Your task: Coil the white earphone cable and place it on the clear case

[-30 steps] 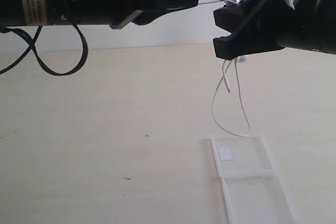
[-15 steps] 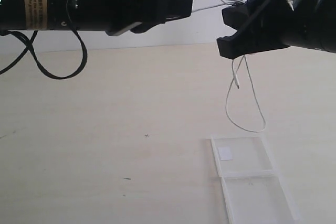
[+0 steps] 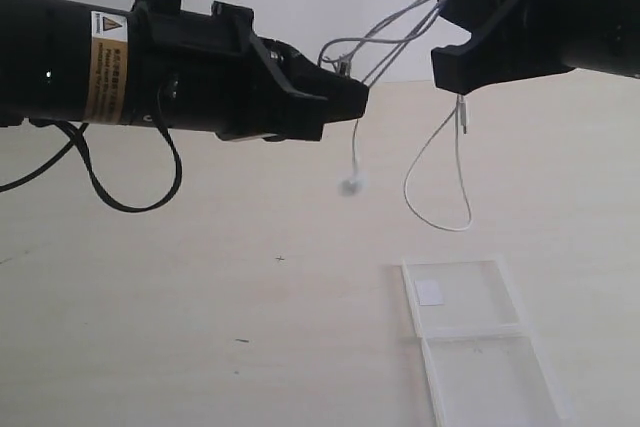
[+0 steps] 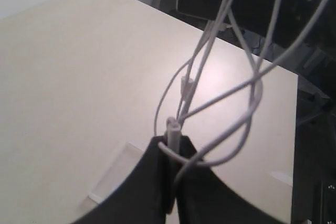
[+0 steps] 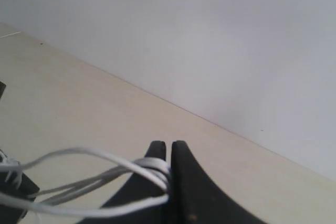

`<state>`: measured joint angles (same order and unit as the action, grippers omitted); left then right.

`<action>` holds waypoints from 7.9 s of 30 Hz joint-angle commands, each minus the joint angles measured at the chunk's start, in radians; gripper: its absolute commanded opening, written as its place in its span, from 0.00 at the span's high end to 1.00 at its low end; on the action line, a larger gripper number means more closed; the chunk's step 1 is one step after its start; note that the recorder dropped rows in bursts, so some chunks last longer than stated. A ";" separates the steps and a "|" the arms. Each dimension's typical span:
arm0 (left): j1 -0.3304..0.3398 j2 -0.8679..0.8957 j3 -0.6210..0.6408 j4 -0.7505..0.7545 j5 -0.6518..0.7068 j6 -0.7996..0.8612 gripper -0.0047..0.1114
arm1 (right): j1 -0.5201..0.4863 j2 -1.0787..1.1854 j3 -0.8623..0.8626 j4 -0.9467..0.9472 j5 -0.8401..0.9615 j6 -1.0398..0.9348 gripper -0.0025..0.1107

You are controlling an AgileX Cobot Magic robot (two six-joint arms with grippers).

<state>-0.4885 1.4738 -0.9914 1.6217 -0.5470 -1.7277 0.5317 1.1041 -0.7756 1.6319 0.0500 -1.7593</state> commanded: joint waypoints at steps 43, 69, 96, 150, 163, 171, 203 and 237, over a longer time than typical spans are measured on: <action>0.002 0.004 0.011 0.123 0.254 -0.063 0.96 | -0.008 -0.211 0.123 0.112 -0.275 0.010 0.98; 0.002 0.004 0.092 0.123 0.437 -0.028 0.96 | -0.008 -0.172 0.262 0.112 -0.224 0.211 0.98; 0.002 0.004 0.092 0.123 0.429 -0.028 0.96 | -0.008 -0.171 0.061 0.112 0.010 0.629 0.98; 0.002 0.004 0.092 0.123 0.402 -0.033 0.96 | -0.009 0.000 -0.327 -1.738 1.104 2.125 0.98; 0.002 0.004 0.092 0.123 0.402 -0.033 0.96 | -0.009 0.055 -0.327 -1.648 1.117 2.125 0.98; 0.002 0.004 0.092 0.123 0.413 -0.033 0.96 | -0.009 0.062 -0.299 -1.655 1.117 2.127 0.98; 0.002 0.004 0.092 0.123 0.422 -0.033 0.96 | -0.009 0.059 -0.277 -1.606 1.127 2.099 0.98; 0.002 0.004 0.092 0.123 0.419 -0.033 0.96 | -0.009 0.110 -0.158 -1.583 0.997 2.098 0.98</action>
<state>-0.4885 1.4779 -0.9046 1.7447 -0.1340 -1.7610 0.5244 1.1863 -0.9357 0.0557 1.0593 0.3429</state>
